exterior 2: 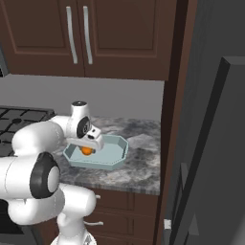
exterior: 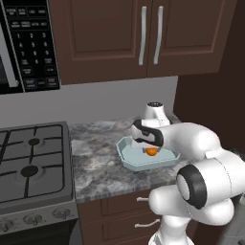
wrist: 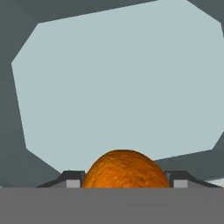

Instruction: Pick the kiwi and tangerine from the fridge and place them inside the tupperware on the counter.

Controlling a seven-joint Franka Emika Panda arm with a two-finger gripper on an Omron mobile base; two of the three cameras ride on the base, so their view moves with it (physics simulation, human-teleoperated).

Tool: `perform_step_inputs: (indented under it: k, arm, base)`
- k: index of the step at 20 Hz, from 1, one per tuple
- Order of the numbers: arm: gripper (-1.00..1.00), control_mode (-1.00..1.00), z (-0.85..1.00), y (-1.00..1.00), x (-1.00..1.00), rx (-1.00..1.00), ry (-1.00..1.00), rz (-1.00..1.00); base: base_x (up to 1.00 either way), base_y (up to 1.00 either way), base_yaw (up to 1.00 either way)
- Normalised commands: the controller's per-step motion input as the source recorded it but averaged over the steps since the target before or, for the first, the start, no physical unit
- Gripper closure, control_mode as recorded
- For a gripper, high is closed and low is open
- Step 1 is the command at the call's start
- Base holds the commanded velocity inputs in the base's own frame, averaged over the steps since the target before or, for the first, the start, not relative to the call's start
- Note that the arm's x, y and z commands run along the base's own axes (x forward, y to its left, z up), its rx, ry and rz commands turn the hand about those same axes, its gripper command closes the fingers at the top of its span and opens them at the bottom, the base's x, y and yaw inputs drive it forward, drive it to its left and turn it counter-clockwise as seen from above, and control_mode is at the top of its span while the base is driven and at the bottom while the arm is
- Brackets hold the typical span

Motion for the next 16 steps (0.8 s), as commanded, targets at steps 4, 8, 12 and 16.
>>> perform_step_inputs:
  k: [4,8,12,16]
  arm:
    - [1.00,-1.00,-0.46,0.02,0.10,0.00,0.00,0.05]
    - [-1.00,-1.00,-0.44,0.14,0.00,0.00,-0.05,0.07]
    - [-1.00,-1.00,-0.29,0.07,0.00,0.00,-0.19,0.03]
    - [-1.00,-1.00,-0.04,0.05,-0.06,0.00,-0.23,0.00]
  base:
    - [0.00,0.00,0.00]
    - [0.00,0.00,0.00]
    - [0.00,0.00,0.00]
    - [0.00,0.00,0.00]
